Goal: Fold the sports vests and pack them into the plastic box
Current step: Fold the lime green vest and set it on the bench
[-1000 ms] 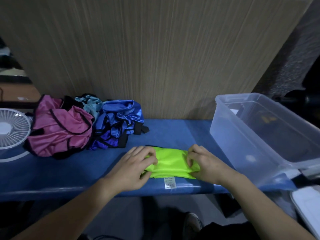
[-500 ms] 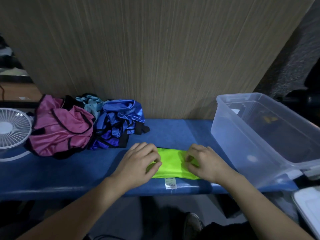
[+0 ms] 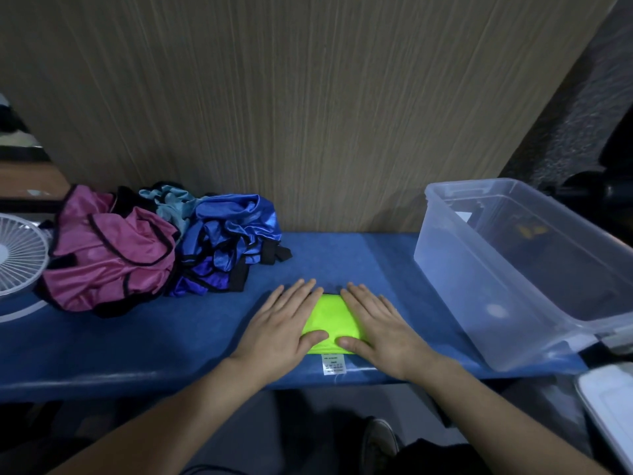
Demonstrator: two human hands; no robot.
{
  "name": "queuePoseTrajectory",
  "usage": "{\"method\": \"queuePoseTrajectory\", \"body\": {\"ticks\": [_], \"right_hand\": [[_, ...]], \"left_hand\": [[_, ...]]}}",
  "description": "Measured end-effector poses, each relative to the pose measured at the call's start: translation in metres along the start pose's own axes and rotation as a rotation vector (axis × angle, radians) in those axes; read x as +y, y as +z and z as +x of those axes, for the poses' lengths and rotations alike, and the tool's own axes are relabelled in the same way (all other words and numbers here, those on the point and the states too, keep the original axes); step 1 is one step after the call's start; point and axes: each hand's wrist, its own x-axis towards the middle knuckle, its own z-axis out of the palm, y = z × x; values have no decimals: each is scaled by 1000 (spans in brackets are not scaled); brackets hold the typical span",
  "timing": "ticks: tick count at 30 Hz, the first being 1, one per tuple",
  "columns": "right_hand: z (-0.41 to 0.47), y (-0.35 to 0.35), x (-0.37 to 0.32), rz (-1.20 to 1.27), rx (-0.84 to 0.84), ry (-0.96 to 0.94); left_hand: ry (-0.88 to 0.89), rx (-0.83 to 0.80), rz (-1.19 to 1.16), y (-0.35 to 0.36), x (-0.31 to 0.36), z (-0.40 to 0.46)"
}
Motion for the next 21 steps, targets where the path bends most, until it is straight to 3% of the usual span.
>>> {"method": "queuePoseTrajectory", "body": {"ticks": [21], "right_hand": [[-3,16,3,-155,46,10]], "left_hand": [[-161,-172,-93,3,-2,-7]]}}
